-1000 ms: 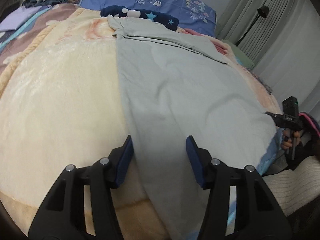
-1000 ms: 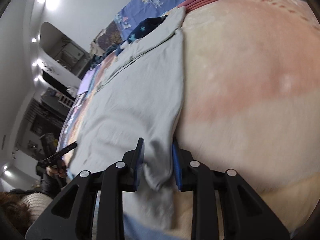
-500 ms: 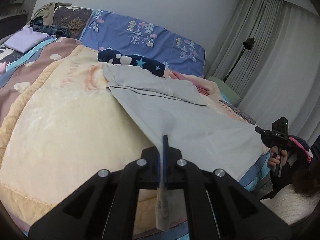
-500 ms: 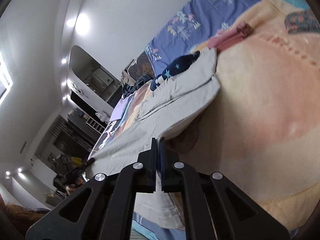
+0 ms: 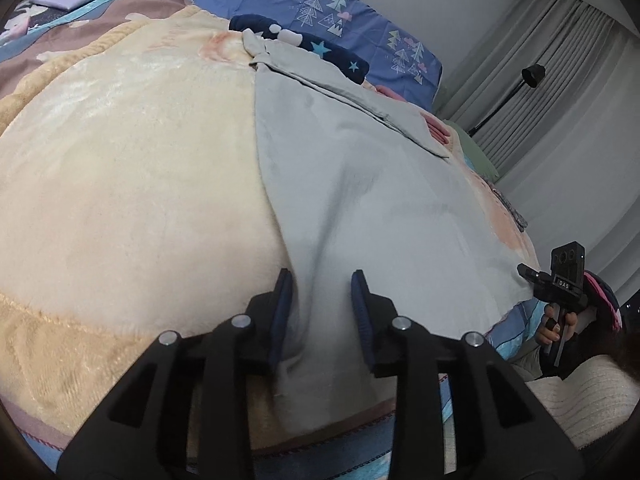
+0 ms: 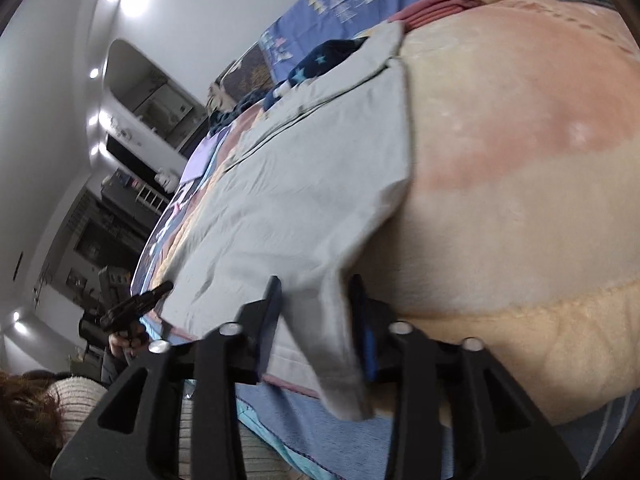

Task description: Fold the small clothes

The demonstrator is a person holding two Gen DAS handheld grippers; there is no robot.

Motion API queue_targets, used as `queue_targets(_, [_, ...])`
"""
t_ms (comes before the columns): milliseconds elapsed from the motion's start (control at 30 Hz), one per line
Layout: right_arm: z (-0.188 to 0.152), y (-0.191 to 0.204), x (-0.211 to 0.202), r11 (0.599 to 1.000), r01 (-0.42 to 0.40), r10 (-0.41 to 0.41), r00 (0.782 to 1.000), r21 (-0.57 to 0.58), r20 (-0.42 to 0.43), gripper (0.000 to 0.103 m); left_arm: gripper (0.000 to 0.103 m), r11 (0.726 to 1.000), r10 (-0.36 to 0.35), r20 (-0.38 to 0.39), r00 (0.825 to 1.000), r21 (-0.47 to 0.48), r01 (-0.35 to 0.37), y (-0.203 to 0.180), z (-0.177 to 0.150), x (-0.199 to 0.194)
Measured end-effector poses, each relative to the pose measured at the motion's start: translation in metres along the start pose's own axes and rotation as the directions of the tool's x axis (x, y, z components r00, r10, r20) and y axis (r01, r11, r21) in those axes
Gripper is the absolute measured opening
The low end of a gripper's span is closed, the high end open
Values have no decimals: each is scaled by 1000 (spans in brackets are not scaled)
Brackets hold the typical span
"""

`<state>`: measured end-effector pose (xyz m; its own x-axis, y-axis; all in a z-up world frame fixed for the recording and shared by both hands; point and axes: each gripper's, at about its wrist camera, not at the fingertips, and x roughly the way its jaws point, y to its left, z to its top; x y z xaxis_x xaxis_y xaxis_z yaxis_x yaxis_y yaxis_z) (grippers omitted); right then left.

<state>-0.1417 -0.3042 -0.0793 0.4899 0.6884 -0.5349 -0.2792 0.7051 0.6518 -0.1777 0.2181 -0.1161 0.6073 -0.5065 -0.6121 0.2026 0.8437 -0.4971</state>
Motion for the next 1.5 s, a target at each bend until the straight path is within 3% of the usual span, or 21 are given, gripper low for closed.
queue_targets(33, [4, 5, -3, 1000, -16, 16, 1000, 0, 24, 4, 7, 1000, -11, 1, 1000, -4, 11, -3, 2, -1])
queue_targets(67, [11, 12, -12, 999, -48, 49, 996, -4, 71, 3, 3, 1000, -29, 8, 1000, -12, 29, -6, 7, -4])
queue_targets(167, [40, 32, -50, 989, -146, 150, 967, -34, 206, 2, 2, 997, -72, 151, 986, 17, 70, -29, 32, -42])
queue_targets(200, [48, 39, -61, 986, -158, 166, 956, -52, 241, 2, 2, 995, -95, 200, 975, 42, 88, -41, 42, -58])
queue_targets(333, [65, 72, -105, 975, -167, 210, 905, -146, 370, 2, 2, 984, -103, 361, 927, 170, 44, -86, 62, -112])
queue_targets(433, [49, 88, -136, 968, -139, 220, 873, -210, 435, 2, 2, 972, -131, 430, 893, 231, 31, -107, 51, -145])
queue_targets(500, [36, 94, -154, 968, -71, 179, 868, -241, 463, 2, 2, 967, -140, 445, 885, 253, 26, -115, 42, -159])
queue_targets(567, [27, 92, -157, 972, -24, 134, 877, -236, 461, 2, 2, 968, -135, 436, 890, 251, 24, -118, 34, -162])
queue_targets(700, [34, 58, -117, 991, -21, 72, 918, -133, 389, 2, 2, 980, -105, 354, 929, 198, 35, -104, 35, -127])
queue_targets(867, [71, 22, -57, 1000, -15, 18, 945, -11, 327, 2, 2, 996, -32, 267, 963, 84, 10, -69, 61, -71])
queue_targets(1033, [121, 17, -28, 1000, 4, -7, 941, 11, 340, 2, 2, 997, 1, 279, 960, 70, -21, -56, 109, -40])
queue_targets(1200, [166, 18, 2, 994, 112, -103, 929, -7, 355, 2, 2, 993, 29, 267, 963, 102, -58, -56, 156, -8])
queue_targets(1333, [193, -1, 34, 986, 163, -160, 932, 18, 324, 2, 2, 993, 60, 241, 969, 82, -82, -39, 188, 26])
queue_targets(1500, [216, -43, 93, 970, 233, -242, 946, 66, 215, 2, 2, 993, 112, 164, 980, 17, -116, -2, 207, 82])
